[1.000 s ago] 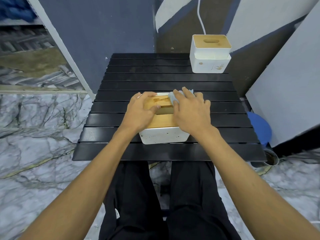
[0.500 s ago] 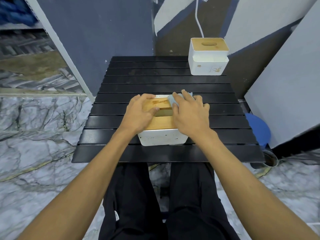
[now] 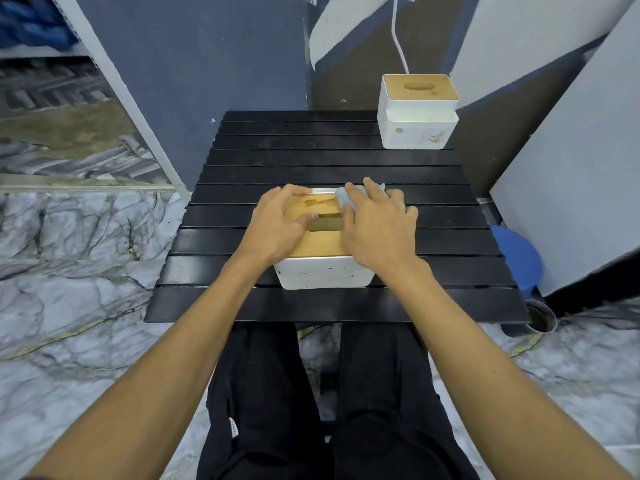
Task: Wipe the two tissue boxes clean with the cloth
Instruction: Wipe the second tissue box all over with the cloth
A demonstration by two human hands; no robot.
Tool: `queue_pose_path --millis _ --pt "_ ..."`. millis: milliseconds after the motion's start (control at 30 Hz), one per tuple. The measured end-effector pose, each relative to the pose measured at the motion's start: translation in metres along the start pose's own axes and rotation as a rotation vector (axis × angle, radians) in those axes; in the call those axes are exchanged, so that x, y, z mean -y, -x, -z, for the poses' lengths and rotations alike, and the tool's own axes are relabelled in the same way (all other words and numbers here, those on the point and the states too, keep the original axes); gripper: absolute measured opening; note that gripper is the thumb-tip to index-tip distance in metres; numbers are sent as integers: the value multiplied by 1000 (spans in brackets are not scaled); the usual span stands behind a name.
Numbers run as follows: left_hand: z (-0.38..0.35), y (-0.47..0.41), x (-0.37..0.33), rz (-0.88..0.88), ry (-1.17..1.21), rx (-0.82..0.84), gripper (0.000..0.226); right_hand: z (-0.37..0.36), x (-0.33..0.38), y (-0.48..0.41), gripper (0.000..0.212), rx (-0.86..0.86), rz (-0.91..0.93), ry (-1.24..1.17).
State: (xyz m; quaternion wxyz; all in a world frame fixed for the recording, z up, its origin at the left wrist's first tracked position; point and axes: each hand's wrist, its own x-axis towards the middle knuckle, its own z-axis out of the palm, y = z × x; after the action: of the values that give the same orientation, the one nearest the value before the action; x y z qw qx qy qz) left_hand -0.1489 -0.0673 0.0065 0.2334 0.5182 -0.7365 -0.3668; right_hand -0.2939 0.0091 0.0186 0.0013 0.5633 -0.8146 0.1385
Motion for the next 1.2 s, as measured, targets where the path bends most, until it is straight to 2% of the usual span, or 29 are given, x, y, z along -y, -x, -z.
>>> queue_pose_path --millis 267,400,533,800,1033,1200 --pt "0 0 1 -3 15 -34 36 4 -6 46 41 -62 69 -12" --pt "2 -1 3 -16 16 12 35 2 -2 20 42 -39 35 10" --pt "1 -2 4 -8 20 -13 36 0 0 -1 46 16 19 5" --pt "1 1 2 -3 49 -17 37 4 -4 51 42 -55 51 -10" --pt "2 1 1 -2 22 -11 36 1 2 1 45 2 -10 -33" --pt "1 2 1 11 45 -55 37 2 1 22 44 -30 16 -26"
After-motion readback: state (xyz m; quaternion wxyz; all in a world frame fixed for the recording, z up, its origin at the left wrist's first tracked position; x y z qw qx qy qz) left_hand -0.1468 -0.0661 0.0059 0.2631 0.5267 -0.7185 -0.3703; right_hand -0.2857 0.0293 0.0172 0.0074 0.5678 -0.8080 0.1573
